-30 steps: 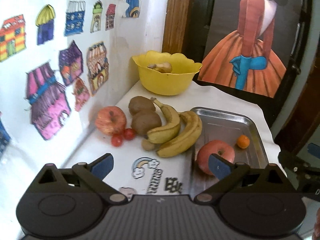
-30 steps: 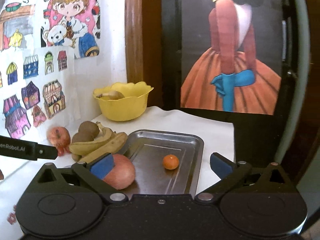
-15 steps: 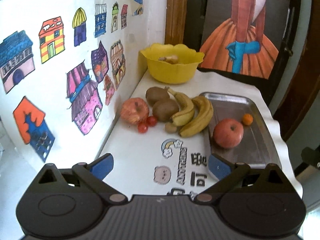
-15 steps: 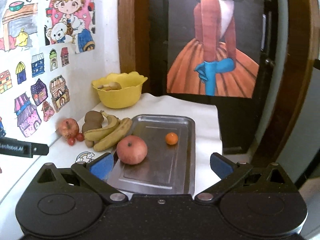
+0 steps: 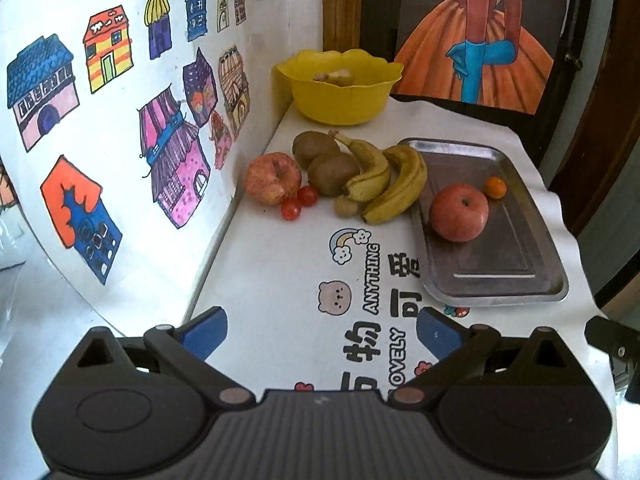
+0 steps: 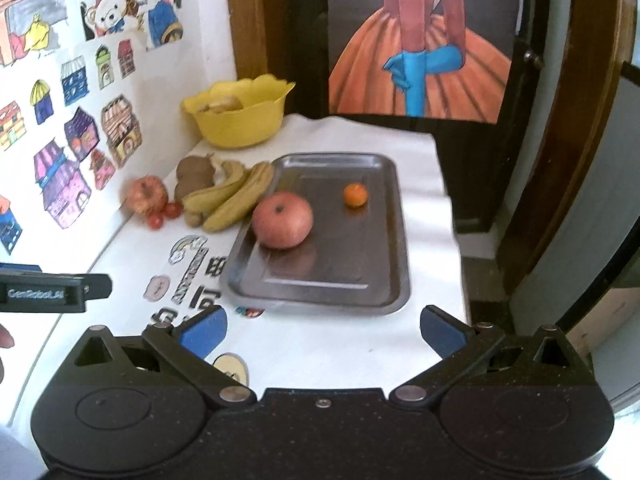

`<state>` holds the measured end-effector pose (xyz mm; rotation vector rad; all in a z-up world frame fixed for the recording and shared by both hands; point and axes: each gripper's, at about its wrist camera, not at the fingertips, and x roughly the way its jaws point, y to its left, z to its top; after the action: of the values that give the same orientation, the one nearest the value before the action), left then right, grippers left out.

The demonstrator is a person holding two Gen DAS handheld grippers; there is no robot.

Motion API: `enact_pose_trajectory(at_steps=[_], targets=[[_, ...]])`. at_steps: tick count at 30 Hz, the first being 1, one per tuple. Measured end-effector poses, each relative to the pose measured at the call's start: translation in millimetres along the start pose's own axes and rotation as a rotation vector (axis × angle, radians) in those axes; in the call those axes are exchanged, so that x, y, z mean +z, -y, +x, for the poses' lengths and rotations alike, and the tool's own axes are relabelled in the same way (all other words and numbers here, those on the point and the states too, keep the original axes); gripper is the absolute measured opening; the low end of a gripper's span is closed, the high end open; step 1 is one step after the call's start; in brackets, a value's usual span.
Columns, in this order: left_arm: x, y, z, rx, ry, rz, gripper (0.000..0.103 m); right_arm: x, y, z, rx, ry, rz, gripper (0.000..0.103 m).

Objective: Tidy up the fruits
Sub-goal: 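Withdraw both tools from the tray and move toward the bananas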

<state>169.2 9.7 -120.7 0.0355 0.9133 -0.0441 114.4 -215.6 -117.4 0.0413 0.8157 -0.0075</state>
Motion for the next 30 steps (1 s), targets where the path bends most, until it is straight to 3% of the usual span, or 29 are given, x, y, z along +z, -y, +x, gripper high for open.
enact_pose_trajectory(at_steps=[16, 25, 30], targets=[[5.2, 6.9, 3.7, 0.081, -0.055, -0.003, 0.103, 11.7, 1.3, 23.8, 0.108, -0.068, -0.031, 0.102], [22.3, 22.8, 18.3, 0.165, -0.073, -0.085, 0.103, 33.8, 20.1, 54.4, 0.217, -0.090, -0.086, 0.102], [28.4, 30.3, 41.1, 0.223, -0.102, -0.179, 0.103, 47.6, 35.4, 81.0, 0.269, -0.101, -0.135, 0.102]])
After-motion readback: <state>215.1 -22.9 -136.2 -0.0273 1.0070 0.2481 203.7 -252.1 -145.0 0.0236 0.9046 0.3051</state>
